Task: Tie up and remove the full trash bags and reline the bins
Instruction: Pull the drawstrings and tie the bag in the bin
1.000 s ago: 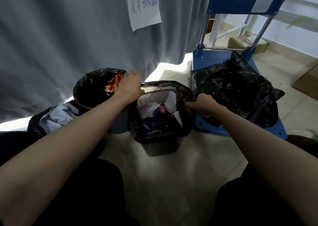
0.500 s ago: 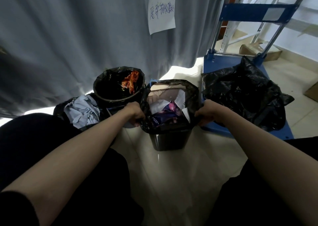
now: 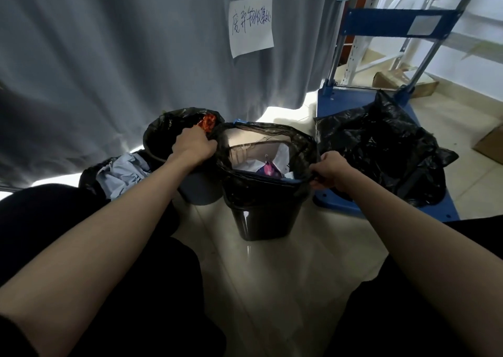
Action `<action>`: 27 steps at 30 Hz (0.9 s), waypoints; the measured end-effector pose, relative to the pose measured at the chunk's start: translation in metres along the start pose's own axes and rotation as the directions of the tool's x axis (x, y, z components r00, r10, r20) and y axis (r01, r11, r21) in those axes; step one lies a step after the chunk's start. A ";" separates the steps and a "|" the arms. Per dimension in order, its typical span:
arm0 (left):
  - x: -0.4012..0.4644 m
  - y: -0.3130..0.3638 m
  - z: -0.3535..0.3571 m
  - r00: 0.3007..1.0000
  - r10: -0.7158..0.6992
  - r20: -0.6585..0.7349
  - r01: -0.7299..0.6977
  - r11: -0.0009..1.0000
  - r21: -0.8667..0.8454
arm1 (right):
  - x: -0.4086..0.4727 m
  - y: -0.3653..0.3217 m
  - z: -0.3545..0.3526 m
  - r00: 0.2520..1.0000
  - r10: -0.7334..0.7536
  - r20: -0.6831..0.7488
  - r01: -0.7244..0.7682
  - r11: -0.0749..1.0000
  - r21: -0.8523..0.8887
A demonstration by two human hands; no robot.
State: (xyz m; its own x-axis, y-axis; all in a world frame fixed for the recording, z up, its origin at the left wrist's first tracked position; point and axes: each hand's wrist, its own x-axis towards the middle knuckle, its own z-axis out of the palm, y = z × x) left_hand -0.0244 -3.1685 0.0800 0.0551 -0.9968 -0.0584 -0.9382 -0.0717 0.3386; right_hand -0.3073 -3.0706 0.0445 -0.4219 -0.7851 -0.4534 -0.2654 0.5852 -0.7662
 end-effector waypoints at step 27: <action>0.089 0.043 -0.040 0.940 0.131 0.314 -0.247 0.898 0.365 | 0.039 -0.005 0.001 0.859 -0.215 -0.465 0.237 0.971 -0.011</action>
State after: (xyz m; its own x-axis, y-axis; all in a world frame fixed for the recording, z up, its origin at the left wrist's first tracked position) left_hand -0.0460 -3.2620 0.1268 -0.1787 -0.9352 -0.3056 -0.9805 0.1953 -0.0241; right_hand -0.3218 -3.1040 0.0300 -0.7082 -0.7059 -0.0130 -0.3674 0.3843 -0.8470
